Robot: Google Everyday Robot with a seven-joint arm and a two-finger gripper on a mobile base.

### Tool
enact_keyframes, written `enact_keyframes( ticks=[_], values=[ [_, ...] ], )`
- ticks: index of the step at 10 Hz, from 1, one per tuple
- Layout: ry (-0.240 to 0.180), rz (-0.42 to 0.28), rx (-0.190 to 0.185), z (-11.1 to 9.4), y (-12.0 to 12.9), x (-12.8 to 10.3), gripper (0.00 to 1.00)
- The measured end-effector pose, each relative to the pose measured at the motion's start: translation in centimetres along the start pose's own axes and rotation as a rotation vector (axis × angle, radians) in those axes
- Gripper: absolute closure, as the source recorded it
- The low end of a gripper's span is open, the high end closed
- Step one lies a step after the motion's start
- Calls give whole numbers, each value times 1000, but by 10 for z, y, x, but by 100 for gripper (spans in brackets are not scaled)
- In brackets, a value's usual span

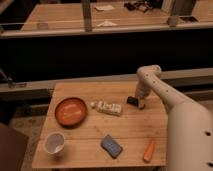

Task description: Place the eraser in the ceramic cup

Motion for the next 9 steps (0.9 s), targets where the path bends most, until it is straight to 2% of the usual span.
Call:
enact_keyframes(
  ticks=[1,2,6,9],
  values=[
    [3,-4,2,-1,1,0,95],
    [11,-16,3,-4,3,-1,99],
    [30,-62,33,-24,5,0,99],
    [39,-110,54,-45,8,-13,99]
  ],
)
